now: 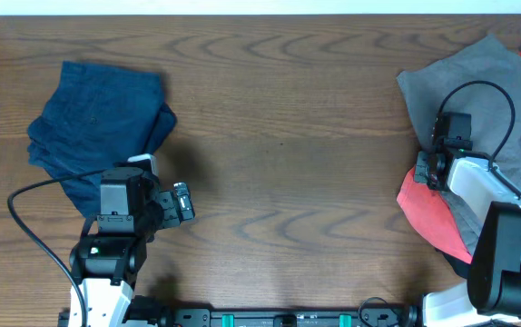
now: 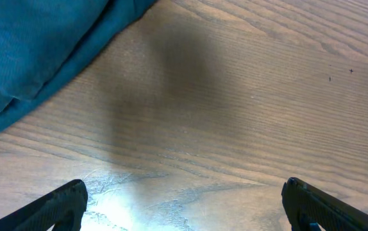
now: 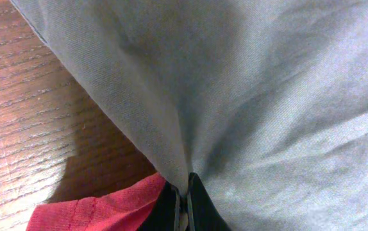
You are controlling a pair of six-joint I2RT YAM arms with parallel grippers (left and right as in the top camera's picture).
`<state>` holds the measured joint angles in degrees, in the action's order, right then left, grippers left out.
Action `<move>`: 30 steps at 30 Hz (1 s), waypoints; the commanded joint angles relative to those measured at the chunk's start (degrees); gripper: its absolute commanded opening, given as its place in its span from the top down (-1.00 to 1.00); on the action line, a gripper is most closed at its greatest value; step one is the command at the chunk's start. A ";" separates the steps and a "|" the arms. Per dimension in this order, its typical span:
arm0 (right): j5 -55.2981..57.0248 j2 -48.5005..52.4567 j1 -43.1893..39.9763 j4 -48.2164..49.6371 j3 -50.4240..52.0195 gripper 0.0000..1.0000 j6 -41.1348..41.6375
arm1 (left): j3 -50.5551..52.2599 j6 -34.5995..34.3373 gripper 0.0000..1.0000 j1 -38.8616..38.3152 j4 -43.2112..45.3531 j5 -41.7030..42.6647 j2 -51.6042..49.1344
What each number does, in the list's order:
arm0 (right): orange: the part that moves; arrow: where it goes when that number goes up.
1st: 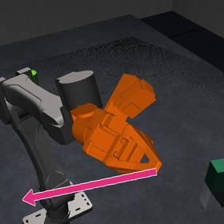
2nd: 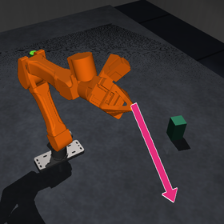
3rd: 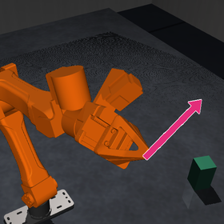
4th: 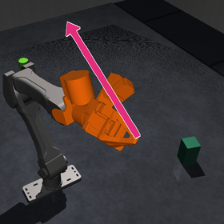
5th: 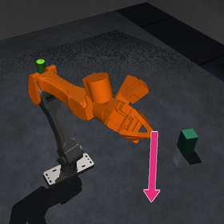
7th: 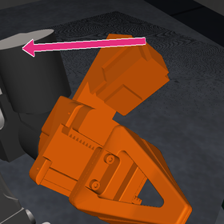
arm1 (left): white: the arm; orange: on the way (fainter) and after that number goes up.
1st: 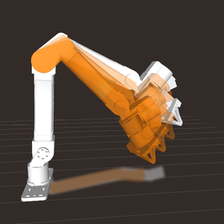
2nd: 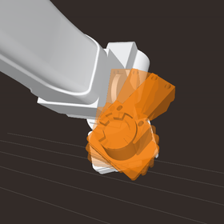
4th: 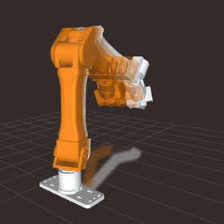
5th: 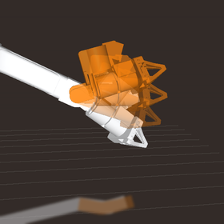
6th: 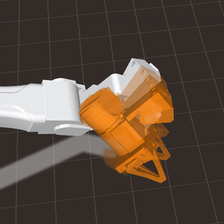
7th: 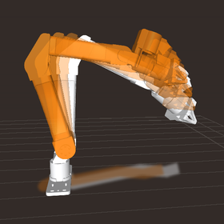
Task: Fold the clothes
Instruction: 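Reach the right gripper into the clothes pile and grasp the grey shorts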
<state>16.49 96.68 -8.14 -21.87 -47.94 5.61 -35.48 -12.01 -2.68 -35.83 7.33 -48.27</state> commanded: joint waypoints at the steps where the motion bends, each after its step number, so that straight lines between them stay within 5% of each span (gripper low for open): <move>1: -1.49 -4.37 -0.42 -1.22 -2.40 0.98 2.25 | -1.18 -0.33 -0.96 0.24 -0.13 0.15 -0.02; 6: -8.83 -12.66 -0.42 -3.69 -6.80 0.79 2.03 | -1.18 -0.33 -0.96 0.24 -0.15 0.17 -0.02; 15: -14.16 -19.08 0.24 -7.61 -7.52 0.98 2.01 | -1.18 -0.33 -0.96 0.24 -0.13 0.17 -0.02; 16: -14.16 -18.86 0.33 -8.22 -7.45 0.94 2.01 | -1.18 -0.33 -0.96 0.24 -0.15 0.17 -0.02; 19: -12.74 -17.62 0.33 -10.91 -7.39 0.18 2.01 | -1.18 -0.33 -0.96 0.24 -0.17 0.17 -0.02; 30: -4.28 -4.24 0.28 -12.96 -6.60 0.05 2.08 | -1.18 -0.35 -0.96 0.24 -0.15 0.17 -0.02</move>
<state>8.27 89.60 -8.16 -35.11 -55.24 7.25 -35.48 -12.01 -2.68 -35.83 7.33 -48.27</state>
